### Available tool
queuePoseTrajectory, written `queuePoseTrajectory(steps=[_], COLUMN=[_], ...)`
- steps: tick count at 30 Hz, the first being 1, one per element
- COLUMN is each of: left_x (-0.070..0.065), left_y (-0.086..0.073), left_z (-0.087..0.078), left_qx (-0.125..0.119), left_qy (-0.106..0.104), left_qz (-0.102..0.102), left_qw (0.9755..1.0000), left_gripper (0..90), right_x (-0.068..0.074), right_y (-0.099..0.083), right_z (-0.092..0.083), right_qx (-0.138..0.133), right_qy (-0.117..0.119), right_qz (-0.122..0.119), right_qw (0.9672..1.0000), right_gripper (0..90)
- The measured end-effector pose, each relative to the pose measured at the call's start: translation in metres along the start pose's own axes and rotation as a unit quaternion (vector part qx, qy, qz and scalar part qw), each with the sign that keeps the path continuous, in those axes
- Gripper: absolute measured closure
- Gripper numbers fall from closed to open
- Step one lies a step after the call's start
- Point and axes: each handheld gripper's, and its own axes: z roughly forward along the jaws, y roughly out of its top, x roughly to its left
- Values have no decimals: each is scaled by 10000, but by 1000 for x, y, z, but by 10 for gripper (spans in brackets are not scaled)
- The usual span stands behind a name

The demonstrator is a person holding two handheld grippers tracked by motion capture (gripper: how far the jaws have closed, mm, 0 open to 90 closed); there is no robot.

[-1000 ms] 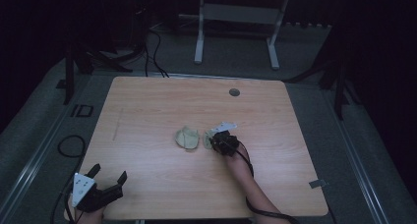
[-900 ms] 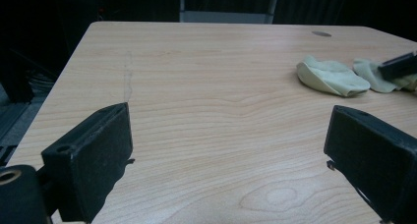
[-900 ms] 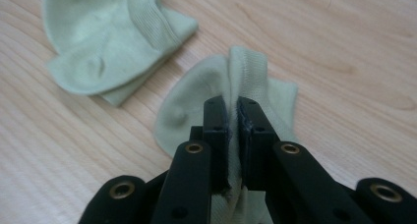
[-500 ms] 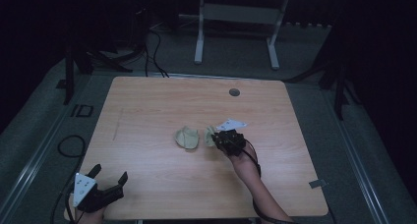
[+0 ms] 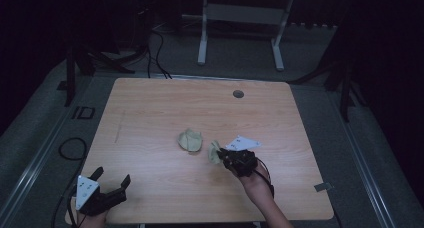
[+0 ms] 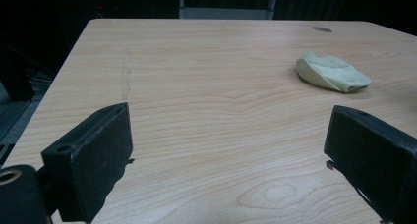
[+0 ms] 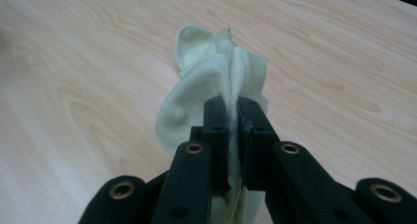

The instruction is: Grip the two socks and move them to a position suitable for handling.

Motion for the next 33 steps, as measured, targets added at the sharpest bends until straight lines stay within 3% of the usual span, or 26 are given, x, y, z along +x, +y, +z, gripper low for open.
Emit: queuePoseTrajectory(steps=[4,8,16,22,24,28,29,31,32,33], left_x=[0,-2,-10,-18,-21,-25,-27,-30,-33,-37], left_y=[0,1,2,4,5,5,5,6,7,8], left_z=[1,1,6,9,9,10,10,11,11,11], left_qx=[54,22,93,71,86,121,136,133,127,161], left_qy=[36,-2,-181,-401,-442,-498,-522,-521,-556,-690], left_qz=[0,-57,90,200,241,234,229,282,271,122], left_qw=[10000,10000,9998,9990,9987,9984,9983,9982,9980,9974], left_gripper=[44,44,43,43,43,44,44,44,44,44], right_x=[14,25,46,55,58,59,59,64,64,65], right_y=[-11,-26,-53,-57,-57,-54,-53,-48,-48,-43], right_z=[-7,-2,26,44,47,50,51,48,48,41], right_qx=[-54,-19,543,716,632,678,685,690,690,658], right_qy=[-10,68,483,418,369,475,503,780,780,832], right_qz=[4,131,81,42,8,60,64,-50,-50,-281], right_qw=[10000,9999,9973,9965,9973,9966,9964,9946,9946,9940], right_gripper=[837,836,836,831,829,818,798,646,646,586])
